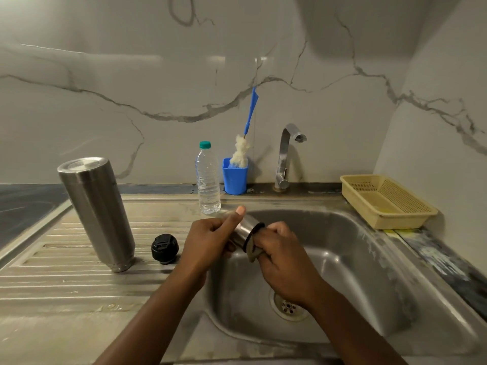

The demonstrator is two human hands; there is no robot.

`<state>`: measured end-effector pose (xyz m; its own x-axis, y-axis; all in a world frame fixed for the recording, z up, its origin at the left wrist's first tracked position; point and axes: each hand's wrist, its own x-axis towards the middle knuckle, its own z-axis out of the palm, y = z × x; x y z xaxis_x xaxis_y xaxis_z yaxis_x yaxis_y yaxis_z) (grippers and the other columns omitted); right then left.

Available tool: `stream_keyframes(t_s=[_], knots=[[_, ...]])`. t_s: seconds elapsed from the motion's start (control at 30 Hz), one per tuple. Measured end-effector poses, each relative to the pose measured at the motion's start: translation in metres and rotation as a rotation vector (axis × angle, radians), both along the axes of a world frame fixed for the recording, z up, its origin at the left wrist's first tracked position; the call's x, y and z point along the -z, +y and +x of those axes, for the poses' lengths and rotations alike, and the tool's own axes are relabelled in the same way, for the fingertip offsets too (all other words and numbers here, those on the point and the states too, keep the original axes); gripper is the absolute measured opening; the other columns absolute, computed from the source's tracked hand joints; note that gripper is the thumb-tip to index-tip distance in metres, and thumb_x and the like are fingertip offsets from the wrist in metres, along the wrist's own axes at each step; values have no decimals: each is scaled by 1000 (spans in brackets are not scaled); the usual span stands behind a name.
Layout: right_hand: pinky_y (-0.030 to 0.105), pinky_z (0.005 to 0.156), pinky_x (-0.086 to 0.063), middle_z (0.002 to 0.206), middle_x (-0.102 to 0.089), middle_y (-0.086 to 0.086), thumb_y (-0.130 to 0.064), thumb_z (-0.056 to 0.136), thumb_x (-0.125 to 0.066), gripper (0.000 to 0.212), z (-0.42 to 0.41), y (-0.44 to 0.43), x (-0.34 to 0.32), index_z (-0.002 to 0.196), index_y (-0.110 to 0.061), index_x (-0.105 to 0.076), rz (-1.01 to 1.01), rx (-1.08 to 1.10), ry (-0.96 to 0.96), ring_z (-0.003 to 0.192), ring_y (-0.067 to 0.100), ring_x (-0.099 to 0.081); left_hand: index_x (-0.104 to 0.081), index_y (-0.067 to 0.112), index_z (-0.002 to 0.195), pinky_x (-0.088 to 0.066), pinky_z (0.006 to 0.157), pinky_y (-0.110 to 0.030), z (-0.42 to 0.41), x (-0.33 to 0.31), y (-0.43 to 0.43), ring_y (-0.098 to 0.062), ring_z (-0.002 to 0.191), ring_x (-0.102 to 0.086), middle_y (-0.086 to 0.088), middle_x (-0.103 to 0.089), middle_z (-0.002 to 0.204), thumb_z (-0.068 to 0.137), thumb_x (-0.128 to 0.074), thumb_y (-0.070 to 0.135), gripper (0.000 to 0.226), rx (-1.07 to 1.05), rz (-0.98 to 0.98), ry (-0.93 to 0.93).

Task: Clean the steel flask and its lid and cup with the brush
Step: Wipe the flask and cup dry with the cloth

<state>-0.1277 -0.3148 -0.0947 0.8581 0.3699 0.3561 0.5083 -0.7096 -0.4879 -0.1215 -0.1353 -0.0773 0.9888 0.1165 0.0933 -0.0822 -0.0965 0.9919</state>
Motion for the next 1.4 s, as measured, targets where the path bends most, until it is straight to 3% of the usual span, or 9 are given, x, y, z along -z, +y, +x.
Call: stream_keyframes(t_s=[0.17,0.33,0.47,0.6,0.7,0.83,1.03,1.17,1.4], knots=[[25,81,-47,106,-48,-6,-25,99,-51,19,2,-2,4,106,-34,-66,56,8,32,99,7,-49,-83,11,93,-64,80,-38,-1,5,0,-28,85,-77,-12,-80,87,90,-76,46,35,114,-11,20],[36,60,-41,76,-60,11,-5,94,-51,27,-2,1,-12,85,-16,-74,707,-92,599,68,25,-52,-78,1,110,-61,87,-34,0,1,5,-26,95,-74,-21,-78,103,98,-70,20,25,267,-208,24],[42,72,-44,88,-67,19,-1,93,-54,25,-3,1,-13,100,-5,-78,974,-155,793,79,29,-57,-73,-1,123,-64,88,-34,-1,-8,8,-26,99,-76,-21,-78,109,97,-64,1,28,338,-359,57],[38,69,-48,85,-68,14,-4,99,-51,25,-2,8,-11,98,-10,-75,819,-123,648,78,23,-61,-77,9,117,-63,90,-38,-1,-6,3,-20,89,-76,-9,-79,92,101,-65,21,24,212,-268,43],[33,77,-54,94,-63,-1,-16,98,-52,20,-3,5,-3,97,-27,-69,291,-48,196,91,7,-58,-82,13,103,-66,79,-36,0,0,1,-22,87,-79,-10,-80,92,94,-71,50,39,91,-52,28],[31,82,-50,103,-55,-9,-29,96,-47,18,-2,2,5,103,-35,-62,18,0,-11,104,7,-49,-82,8,97,-63,70,-29,0,4,-1,-21,77,-75,-16,-79,88,93,-73,45,39,108,-85,21],[42,65,-48,82,-68,16,-5,100,-48,32,-9,5,-13,88,-21,-73,705,-110,605,74,29,-60,-81,7,109,-62,90,-40,0,6,3,-25,95,-73,-20,-78,104,101,-65,31,30,248,-214,22],[40,95,-55,122,-72,24,-2,102,-43,35,-10,3,-23,125,-5,-69,1230,-262,952,109,35,-69,-76,2,119,-58,94,-44,0,0,7,-29,99,-71,-24,-76,112,102,-63,27,33,290,-311,28],[24,50,-45,103,-67,19,-15,91,-59,45,-5,1,-28,133,1,-61,1557,-174,1154,72,19,-60,-69,0,127,-62,94,-37,0,-4,8,-29,107,-74,-23,-75,117,103,-61,17,30,316,-316,-42]])
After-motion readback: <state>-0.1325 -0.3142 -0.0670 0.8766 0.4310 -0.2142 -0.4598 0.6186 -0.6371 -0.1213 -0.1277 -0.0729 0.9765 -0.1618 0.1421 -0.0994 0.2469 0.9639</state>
